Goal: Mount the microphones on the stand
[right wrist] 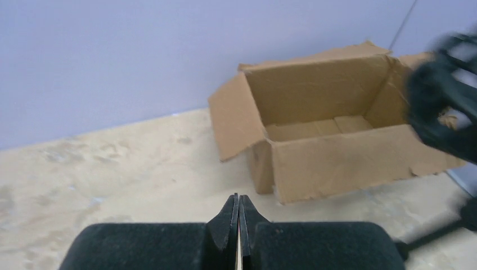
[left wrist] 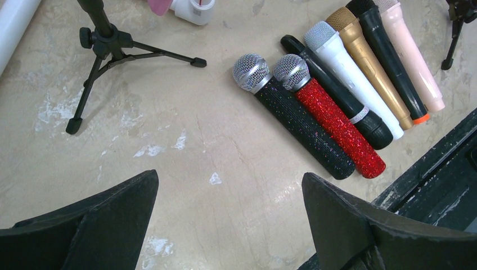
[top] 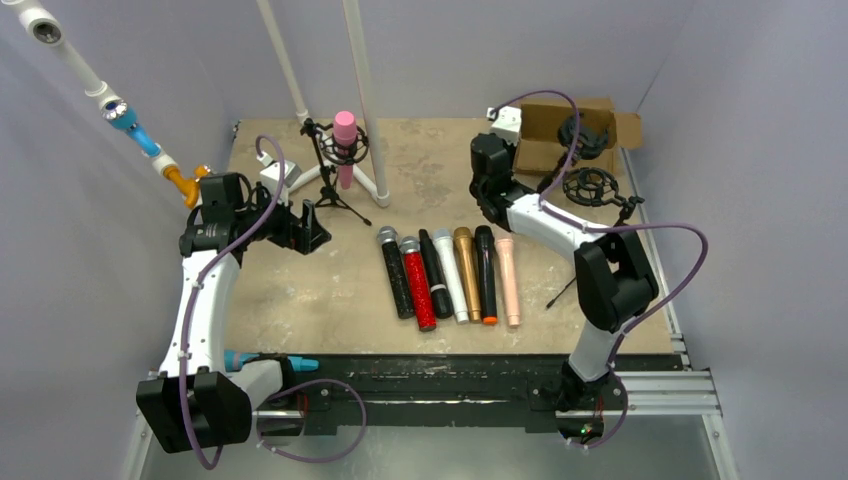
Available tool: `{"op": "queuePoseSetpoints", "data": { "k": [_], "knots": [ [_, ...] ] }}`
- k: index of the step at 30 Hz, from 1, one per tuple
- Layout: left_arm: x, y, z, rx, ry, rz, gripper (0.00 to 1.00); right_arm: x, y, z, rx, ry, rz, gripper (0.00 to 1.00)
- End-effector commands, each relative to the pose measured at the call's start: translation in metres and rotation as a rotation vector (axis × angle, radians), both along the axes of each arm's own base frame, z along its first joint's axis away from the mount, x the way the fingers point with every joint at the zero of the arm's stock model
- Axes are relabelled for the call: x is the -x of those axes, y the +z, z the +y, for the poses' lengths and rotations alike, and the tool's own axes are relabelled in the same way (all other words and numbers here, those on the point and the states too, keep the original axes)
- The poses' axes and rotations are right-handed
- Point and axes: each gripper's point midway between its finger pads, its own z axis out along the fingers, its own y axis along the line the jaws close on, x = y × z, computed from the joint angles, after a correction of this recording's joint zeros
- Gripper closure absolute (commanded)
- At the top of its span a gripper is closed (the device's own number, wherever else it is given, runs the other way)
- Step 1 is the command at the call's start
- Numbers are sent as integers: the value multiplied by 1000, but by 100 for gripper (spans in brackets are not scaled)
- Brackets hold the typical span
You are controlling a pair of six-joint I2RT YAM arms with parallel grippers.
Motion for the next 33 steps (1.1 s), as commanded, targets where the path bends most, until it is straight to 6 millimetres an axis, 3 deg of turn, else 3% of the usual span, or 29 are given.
{"op": "queuePoseSetpoints", "data": {
  "k": [1,5,11,14,19,21,26,33],
  "knots": [
    [0,6,0,3,0,-29,0,-16,43,44,-116,58,-137,100],
    [2,7,0,-2,-3,-30,0,-17,38,71,-90,87,-103,100],
    [4,0,1,-11,-8,-26,0,0,13,71,-72,102,-5,100],
    [3,-2,0,-2,-8,-14,0,15,1,64,-88,100,15,88],
    [2,0,-2,17,-6,-12,0,37,-18,58,-110,113,104,56],
    [3,0,-2,18,-6,-9,0,45,-25,56,-118,126,141,49],
    [7,-1,-3,13,-10,-17,0,65,-37,24,-115,80,193,46],
    [8,-3,-3,14,-12,-15,0,81,-37,-7,-68,27,187,46]
  ]
}}
